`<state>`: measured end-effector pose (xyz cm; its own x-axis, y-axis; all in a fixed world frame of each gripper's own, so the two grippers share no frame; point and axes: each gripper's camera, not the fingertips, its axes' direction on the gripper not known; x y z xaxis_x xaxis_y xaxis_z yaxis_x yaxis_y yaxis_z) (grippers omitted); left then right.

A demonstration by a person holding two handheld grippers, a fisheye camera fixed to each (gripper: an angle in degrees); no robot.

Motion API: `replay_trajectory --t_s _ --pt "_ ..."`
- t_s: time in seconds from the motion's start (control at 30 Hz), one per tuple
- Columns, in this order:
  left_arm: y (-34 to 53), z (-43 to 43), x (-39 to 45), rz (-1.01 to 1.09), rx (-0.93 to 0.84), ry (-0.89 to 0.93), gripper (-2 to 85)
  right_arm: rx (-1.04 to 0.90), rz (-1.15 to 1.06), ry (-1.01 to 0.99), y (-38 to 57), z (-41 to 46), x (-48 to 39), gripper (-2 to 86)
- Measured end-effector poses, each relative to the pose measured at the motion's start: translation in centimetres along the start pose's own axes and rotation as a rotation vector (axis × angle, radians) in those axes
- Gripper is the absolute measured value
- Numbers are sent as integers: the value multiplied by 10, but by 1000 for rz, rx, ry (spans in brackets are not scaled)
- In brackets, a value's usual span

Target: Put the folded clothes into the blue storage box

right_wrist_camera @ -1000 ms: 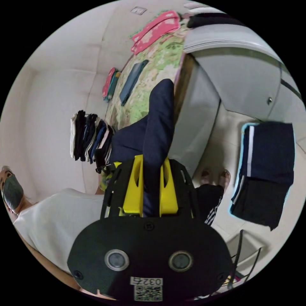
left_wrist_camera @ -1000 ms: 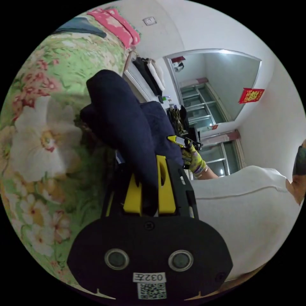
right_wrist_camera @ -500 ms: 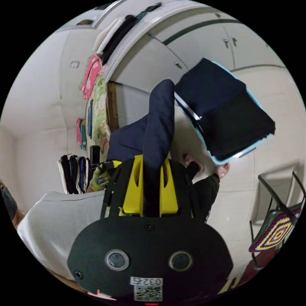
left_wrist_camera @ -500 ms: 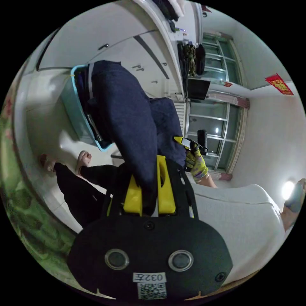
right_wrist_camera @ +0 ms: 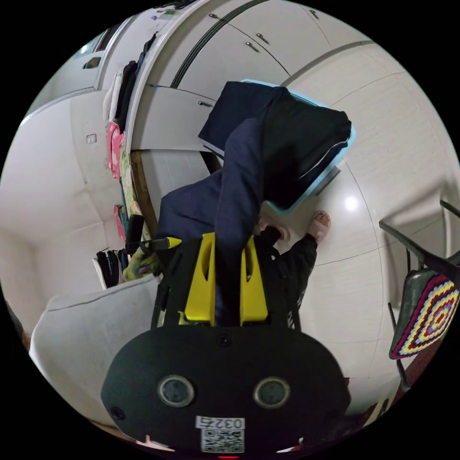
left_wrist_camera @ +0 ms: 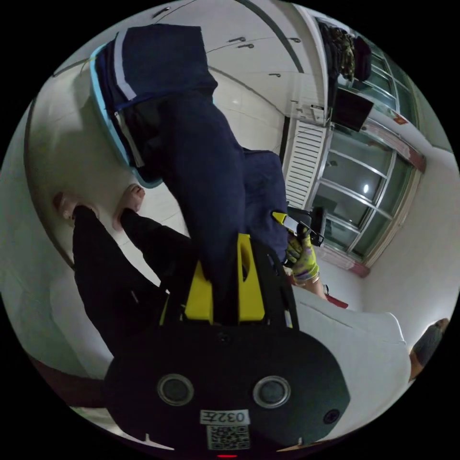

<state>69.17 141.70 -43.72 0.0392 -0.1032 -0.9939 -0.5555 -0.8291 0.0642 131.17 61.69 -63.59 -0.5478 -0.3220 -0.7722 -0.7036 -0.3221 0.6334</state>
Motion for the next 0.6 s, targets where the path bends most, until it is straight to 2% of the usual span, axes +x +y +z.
replay_trajectory --t_s 0.23,0.4,0.6 --pt "-6 14 10 -140 69 -5 39 -84 -86 103 -69 11 -6 80" --pt "-24 8 9 -130 164 25 40 -118 -164 178 -135 24 -27 79" --pt "-65 -7 4 -139 256 142 37 -145 -263 272 -222 26 -73 79"
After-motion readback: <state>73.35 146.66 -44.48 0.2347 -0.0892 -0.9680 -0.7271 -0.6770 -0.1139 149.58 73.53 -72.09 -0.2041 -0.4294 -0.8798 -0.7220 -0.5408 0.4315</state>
